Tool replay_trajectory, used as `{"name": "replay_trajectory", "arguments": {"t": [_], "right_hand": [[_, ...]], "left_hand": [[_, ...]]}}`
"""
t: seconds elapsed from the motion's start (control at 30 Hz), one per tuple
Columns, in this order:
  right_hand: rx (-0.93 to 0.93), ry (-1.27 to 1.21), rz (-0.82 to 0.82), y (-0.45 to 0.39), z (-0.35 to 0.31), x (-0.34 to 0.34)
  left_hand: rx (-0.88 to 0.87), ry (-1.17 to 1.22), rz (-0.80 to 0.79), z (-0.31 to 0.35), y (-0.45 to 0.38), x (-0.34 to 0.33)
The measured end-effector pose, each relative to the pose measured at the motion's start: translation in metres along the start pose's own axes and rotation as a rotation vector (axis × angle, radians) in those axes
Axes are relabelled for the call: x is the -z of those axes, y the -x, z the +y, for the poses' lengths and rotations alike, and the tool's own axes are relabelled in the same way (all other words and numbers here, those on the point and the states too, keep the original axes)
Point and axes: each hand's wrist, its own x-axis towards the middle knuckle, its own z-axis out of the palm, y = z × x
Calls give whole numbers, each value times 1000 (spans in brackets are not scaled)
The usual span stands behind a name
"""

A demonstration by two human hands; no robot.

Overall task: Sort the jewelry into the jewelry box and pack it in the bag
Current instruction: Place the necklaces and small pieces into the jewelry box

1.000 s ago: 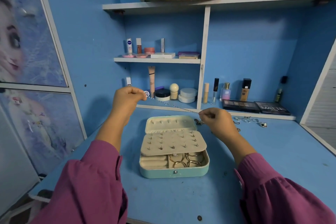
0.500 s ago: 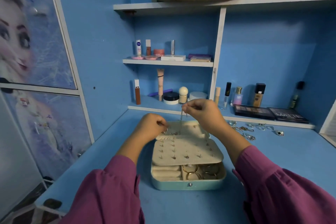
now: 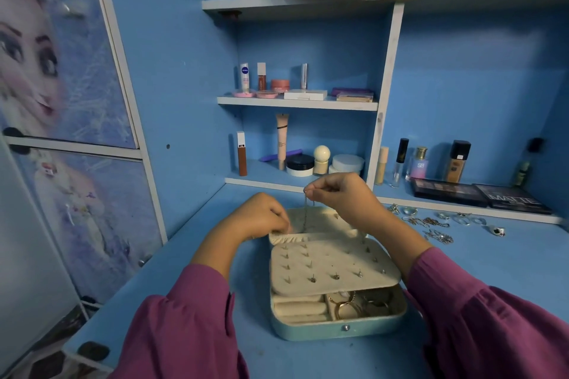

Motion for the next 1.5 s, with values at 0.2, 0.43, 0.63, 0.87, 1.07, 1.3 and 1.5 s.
{"name": "replay_trajectory", "arguments": {"t": [0.2, 0.43, 0.63, 0.87, 1.07, 1.3, 1.5], "right_hand": [[-6, -49, -60, -4, 4, 0], [-81, -116, -102, -6, 6, 2], [-82, -70, -150, -4, 12, 5], [-32, 123, -235, -10, 12, -2], [10, 337, -285, -20, 10, -3], [46, 394, -308, -11, 24, -6], [19, 450, -340, -12, 23, -3]], "left_hand": [[-150, 400, 205, 16, 3, -9], [-82, 491, 198, 13, 3, -6], [-56, 453, 185, 14, 6, -4], [-48, 330, 278, 3, 5, 6], [-79, 10, 363, -15, -8, -4], [-106, -268, 380, -18, -11, -12], [-98, -401, 338, -17, -10, -11]]}}
